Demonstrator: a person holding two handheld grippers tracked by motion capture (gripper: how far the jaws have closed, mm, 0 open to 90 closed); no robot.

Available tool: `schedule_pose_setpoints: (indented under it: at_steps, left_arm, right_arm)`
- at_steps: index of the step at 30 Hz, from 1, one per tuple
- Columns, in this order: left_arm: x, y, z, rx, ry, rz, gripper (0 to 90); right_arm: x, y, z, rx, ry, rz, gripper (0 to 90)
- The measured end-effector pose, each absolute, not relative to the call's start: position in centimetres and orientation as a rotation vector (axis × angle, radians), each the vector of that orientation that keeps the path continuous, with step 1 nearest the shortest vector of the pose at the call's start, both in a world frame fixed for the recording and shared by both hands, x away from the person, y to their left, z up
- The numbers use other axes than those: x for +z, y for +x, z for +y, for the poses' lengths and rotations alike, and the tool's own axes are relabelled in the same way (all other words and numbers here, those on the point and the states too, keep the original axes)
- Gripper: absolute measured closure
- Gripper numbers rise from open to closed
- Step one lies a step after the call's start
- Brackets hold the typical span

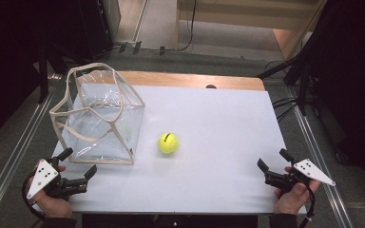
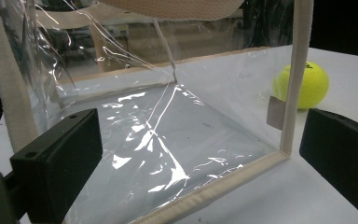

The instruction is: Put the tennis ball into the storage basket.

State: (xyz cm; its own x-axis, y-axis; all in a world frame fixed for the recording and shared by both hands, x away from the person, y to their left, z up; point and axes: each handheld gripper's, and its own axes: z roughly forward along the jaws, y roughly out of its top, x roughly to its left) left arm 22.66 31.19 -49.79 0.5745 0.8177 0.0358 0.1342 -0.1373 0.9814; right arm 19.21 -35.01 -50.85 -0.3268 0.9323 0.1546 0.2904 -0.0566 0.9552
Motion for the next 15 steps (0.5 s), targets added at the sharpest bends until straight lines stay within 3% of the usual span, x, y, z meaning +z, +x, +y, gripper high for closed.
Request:
schedule_pose_setpoints:
  at_steps: [15]
  left_arm:
    - [-49.8, 22.7, 31.0, 0.728, 1.652, 0.805, 0.0]
  right_arm:
    - [-48.6, 19.9, -32.5, 1.317, 1.259, 1.82, 0.0]
